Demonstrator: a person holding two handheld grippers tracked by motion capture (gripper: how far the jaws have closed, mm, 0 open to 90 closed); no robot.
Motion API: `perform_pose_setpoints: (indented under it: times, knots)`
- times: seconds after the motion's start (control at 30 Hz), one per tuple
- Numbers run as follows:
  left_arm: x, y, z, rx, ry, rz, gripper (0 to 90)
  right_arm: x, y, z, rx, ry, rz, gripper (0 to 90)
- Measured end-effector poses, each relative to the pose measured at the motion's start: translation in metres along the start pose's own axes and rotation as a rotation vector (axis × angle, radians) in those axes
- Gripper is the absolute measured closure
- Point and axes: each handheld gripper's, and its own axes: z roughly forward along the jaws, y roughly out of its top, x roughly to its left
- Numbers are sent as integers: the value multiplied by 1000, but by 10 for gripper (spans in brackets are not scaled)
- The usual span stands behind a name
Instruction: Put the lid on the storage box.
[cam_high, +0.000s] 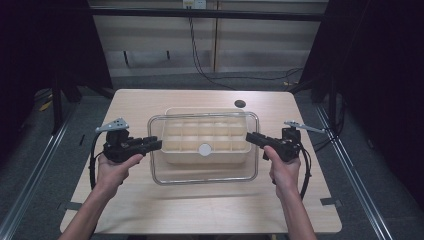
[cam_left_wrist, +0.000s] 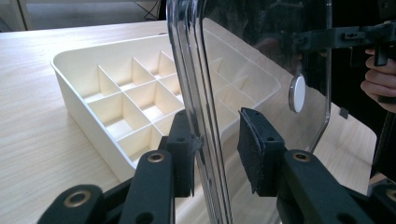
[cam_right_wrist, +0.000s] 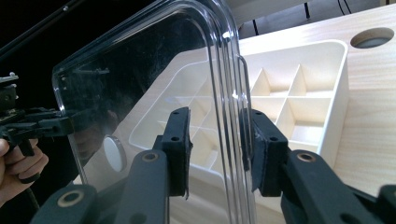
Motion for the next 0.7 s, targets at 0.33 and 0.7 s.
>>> perform_pose_setpoints:
  times: [0.33, 0.7]
  knots:
    - [5, 13, -1, -17, 12, 2, 669, 0, 16, 8, -4, 2, -10, 642]
    - [13, 28, 4, -31, 21, 7, 668, -3, 31, 16, -15, 3, -2, 640]
